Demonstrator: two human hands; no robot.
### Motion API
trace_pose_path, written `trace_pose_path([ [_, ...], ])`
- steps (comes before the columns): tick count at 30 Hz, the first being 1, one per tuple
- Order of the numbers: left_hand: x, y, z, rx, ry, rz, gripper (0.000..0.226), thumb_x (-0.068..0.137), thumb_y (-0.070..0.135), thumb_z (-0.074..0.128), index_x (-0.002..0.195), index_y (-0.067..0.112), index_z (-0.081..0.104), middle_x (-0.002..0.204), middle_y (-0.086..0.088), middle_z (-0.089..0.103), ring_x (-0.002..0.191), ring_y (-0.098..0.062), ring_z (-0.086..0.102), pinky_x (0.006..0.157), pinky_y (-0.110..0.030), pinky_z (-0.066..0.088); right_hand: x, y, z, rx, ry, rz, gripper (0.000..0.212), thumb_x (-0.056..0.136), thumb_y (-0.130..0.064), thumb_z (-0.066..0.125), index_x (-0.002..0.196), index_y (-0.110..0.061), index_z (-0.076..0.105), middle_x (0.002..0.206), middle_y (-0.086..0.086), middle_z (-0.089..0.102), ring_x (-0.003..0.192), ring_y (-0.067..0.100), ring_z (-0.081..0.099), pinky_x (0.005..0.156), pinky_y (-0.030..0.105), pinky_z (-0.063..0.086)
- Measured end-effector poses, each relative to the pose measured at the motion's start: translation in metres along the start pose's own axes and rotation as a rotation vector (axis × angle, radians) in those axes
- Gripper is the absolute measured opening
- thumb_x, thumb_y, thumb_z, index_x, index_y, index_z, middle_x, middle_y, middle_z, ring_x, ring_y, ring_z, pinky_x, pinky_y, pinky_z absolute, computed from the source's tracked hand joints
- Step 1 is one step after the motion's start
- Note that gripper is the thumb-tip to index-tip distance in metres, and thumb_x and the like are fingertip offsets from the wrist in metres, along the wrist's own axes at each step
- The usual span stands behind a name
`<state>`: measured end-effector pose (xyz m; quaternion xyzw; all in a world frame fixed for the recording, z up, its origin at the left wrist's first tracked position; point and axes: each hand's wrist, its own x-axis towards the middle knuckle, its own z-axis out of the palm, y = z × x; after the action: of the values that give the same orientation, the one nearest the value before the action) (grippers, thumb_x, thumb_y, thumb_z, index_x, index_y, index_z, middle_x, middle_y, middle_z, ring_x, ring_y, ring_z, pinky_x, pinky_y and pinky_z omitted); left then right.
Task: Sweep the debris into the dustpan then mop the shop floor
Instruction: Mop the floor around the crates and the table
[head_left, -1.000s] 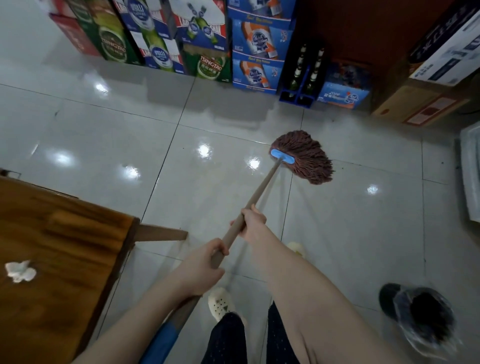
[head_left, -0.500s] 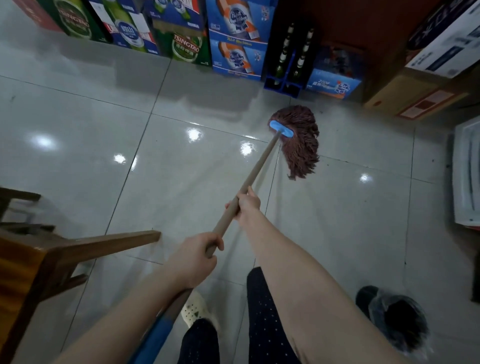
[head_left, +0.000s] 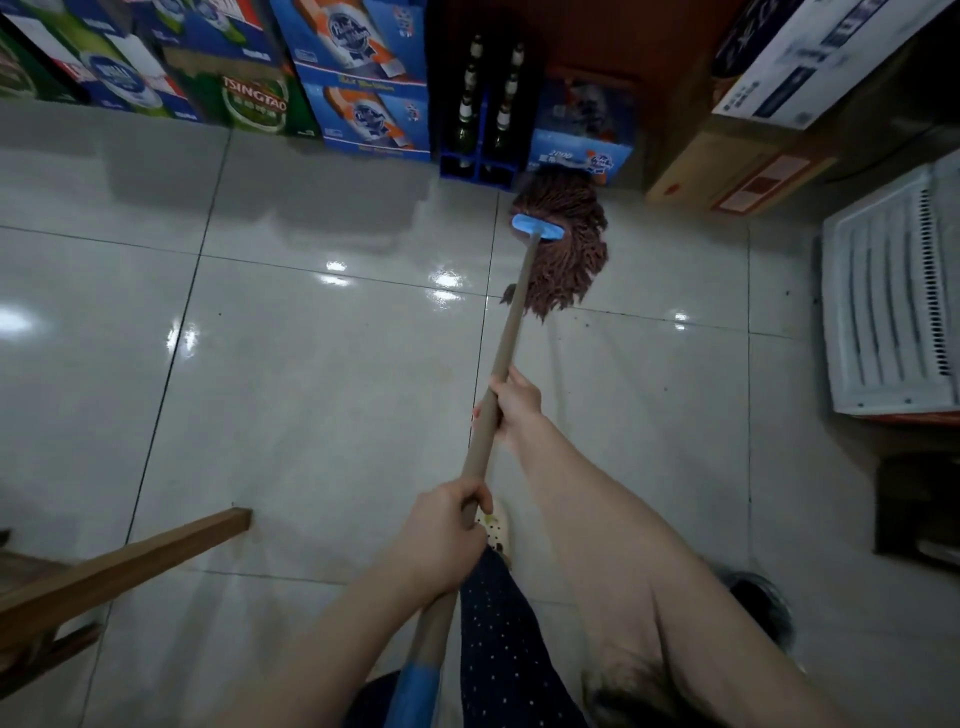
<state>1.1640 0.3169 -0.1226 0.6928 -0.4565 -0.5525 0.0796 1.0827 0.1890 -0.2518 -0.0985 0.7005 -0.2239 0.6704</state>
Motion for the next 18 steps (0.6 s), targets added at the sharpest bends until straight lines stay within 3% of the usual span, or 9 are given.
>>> trace_pose_path([
  [4,-0.02,-0.01,-0.009,0.036,0.003,0.014,0.026,0.076,-0.005,0.049,0.083,0.019,0.056,0.066,0.007,0.048,0.045,-0.008,0.043,0.04,-0.011,0.034,-0.021,0.013,0.001,0.036,-0.005,-0.005,0.059,0.096,-0.001,0.04,0.147,-0.029,0.029,0.076,0.009,0.042,0.041,0.02,0.046,0.043,0.029,0.046],
  [8,-0.06,-0.041,-0.017,0.125,-0.035,0.082,0.027,0.077,-0.003,0.051,0.085,0.023,0.056,0.072,0.011,0.048,0.053,-0.004,0.046,0.046,-0.009,0.037,-0.053,0.049,0.004,0.102,0.026,0.024,0.063,0.096,-0.001,0.04,0.147,-0.036,0.028,0.078,0.011,0.045,0.056,0.023,0.045,0.051,0.034,0.046],
  [12,-0.103,-0.078,-0.029,0.17,-0.081,0.099,0.026,0.079,0.0,0.052,0.09,0.023,0.058,0.075,0.012,0.048,0.057,-0.003,0.047,0.049,-0.01,0.036,-0.09,0.096,0.014,0.162,0.061,0.03,0.063,0.095,0.001,0.04,0.146,-0.035,0.032,0.107,0.013,0.048,0.078,0.029,0.047,0.054,0.036,0.049],
  [18,-0.162,-0.133,-0.043,0.279,-0.171,0.129,0.026,0.081,0.0,0.051,0.092,0.024,0.056,0.074,0.013,0.045,0.055,-0.003,0.044,0.047,-0.01,0.034,-0.136,0.172,0.031,0.252,0.077,0.052,0.063,0.096,-0.001,0.04,0.146,-0.038,0.031,0.108,0.01,0.047,0.064,0.026,0.048,0.06,0.038,0.052],
])
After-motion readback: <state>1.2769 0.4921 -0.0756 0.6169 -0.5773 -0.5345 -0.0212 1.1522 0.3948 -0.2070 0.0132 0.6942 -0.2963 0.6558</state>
